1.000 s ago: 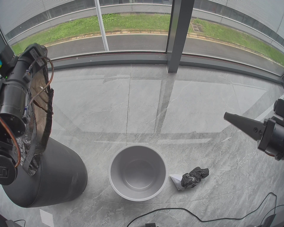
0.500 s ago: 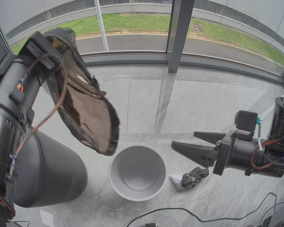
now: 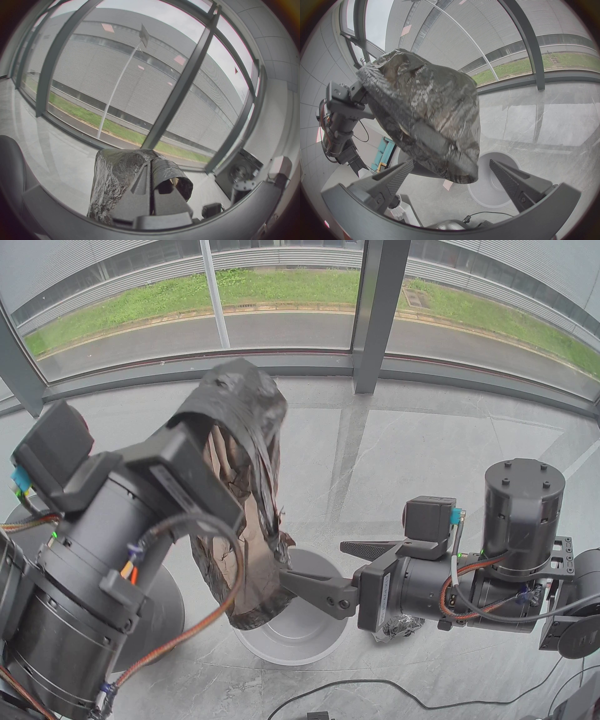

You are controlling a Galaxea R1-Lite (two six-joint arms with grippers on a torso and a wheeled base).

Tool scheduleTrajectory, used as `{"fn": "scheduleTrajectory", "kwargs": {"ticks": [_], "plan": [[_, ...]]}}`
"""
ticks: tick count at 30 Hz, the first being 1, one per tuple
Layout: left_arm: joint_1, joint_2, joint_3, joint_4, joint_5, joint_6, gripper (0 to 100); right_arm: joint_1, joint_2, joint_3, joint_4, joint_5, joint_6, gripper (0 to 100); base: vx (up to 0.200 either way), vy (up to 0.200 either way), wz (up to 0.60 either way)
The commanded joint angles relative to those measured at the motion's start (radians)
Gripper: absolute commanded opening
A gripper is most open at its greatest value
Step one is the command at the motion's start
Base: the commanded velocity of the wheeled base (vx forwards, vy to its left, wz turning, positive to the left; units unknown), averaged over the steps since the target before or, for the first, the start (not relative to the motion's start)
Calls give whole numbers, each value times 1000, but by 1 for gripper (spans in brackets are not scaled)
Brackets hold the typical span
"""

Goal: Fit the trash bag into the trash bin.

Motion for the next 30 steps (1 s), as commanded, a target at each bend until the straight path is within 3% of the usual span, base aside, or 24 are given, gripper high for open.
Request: {"fn": "scheduleTrajectory", "kwargs": {"ticks": [1, 2, 5, 6, 10, 16, 23, 30], "plan": [[-15, -156, -28, 293, -212, -147, 0, 12, 53, -4, -34, -1, -11, 100, 0, 0, 0], [-9, -254, -71, 535, -405, -199, 0, 16, 53, -2, -34, -1, -11, 100, 0, 0, 0], [17, -322, -112, 742, -559, -225, 0, 16, 53, -2, -34, -2, -10, 100, 0, 0, 0], [28, -336, -125, 789, -577, -228, 0, 16, 55, -1, -34, -2, -10, 100, 0, 0, 0], [43, -302, -152, 793, -586, -236, 0, 30, 82, 5, -34, -2, -10, 100, 0, 0, 0], [126, -170, -325, 795, -571, -287, 0, 70, 176, 9, -42, -5, -10, 100, 0, 0, 0], [200, -107, -407, 798, -519, -339, 0, 116, 185, 59, -42, -10, -11, 100, 0, 0, 0], [195, -118, -401, 801, -484, -416, 0, 108, 254, 56, -131, -124, -37, 100, 0, 0, 0]]}}
